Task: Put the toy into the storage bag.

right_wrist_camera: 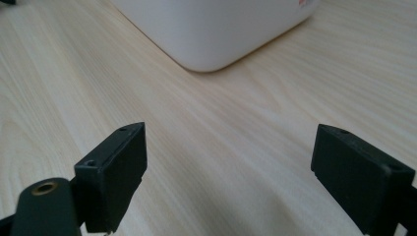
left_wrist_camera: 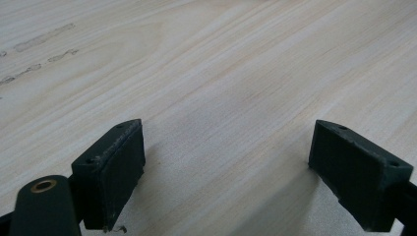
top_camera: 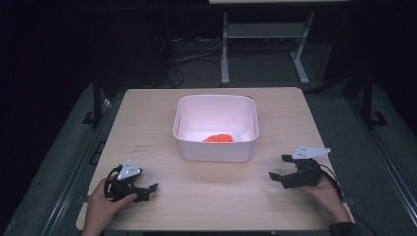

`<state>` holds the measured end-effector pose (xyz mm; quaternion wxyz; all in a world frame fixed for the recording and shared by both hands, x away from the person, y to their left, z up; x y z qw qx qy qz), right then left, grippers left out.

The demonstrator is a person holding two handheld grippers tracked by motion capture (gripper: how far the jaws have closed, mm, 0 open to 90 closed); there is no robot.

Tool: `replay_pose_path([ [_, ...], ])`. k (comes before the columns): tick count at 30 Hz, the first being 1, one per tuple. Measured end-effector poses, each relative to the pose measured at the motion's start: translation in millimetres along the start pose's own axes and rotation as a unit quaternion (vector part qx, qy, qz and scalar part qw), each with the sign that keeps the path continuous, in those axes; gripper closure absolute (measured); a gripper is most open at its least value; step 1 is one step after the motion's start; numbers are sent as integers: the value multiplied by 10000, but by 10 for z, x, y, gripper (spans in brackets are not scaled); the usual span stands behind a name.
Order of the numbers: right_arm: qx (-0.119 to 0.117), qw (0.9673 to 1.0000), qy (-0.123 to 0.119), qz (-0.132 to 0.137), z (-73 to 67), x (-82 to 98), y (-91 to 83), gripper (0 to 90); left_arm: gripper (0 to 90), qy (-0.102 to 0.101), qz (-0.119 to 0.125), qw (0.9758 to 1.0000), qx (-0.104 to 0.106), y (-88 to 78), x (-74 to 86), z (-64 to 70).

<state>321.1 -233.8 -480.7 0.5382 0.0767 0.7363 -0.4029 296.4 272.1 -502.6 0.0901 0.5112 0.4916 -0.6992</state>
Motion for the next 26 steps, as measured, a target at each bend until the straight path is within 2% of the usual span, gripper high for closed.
replay_pose_path([
  [10,376,9989,183,-191,-71,265,35,132,132,-2,1,10000,-6,-1,0,1],
  [15,340,9985,222,-378,-121,306,53,128,132,-2,2,10000,-6,-1,0,2],
  [18,439,9981,142,-400,-139,309,57,133,131,-2,1,10000,-8,-1,0,2],
  [20,547,9974,5,-464,-158,314,68,132,131,-1,3,10000,-5,-1,1,1],
  [26,552,9974,-59,-468,-159,312,73,132,130,-2,-4,10000,-4,-1,0,0],
])
Point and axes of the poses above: each handheld gripper's, and its own axes: y roughly forward along the jaws, x roughly out of its underside, z roughly to its right, the point moved 4 cm from there along y, roughly forward along the jaws, and after that the axes turned 7 degrees about z, right-handed, at the moved point
